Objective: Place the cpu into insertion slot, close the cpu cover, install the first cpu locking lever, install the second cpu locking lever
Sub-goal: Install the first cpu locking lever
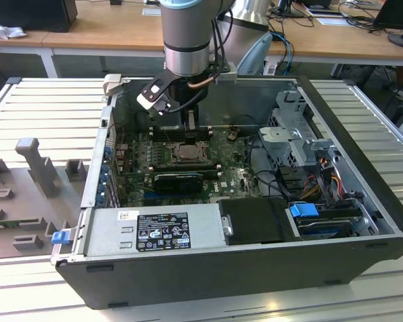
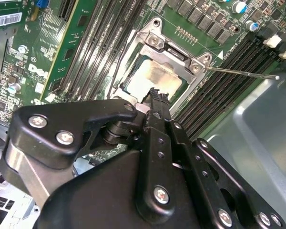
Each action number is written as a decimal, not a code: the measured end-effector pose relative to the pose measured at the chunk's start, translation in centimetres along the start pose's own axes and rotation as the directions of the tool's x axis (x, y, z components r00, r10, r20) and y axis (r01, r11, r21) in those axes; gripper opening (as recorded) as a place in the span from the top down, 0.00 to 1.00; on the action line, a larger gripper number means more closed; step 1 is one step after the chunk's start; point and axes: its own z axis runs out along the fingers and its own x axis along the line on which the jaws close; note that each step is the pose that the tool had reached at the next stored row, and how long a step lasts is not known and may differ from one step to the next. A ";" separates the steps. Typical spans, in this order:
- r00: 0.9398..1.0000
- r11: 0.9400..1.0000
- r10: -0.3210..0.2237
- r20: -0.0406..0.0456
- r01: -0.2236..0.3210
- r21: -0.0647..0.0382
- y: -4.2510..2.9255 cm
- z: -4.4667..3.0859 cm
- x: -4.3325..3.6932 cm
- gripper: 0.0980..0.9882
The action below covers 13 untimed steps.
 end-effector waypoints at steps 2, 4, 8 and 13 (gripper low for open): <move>1.000 1.000 0.000 0.000 0.000 0.000 0.02 -0.26 0.00 0.99; 1.000 1.000 0.000 0.000 0.000 0.000 0.05 -0.66 0.00 0.99; 1.000 1.000 0.000 0.000 0.000 0.000 0.11 -1.64 0.01 0.99; 1.000 1.000 0.000 0.001 0.000 0.000 0.25 -3.51 0.02 0.99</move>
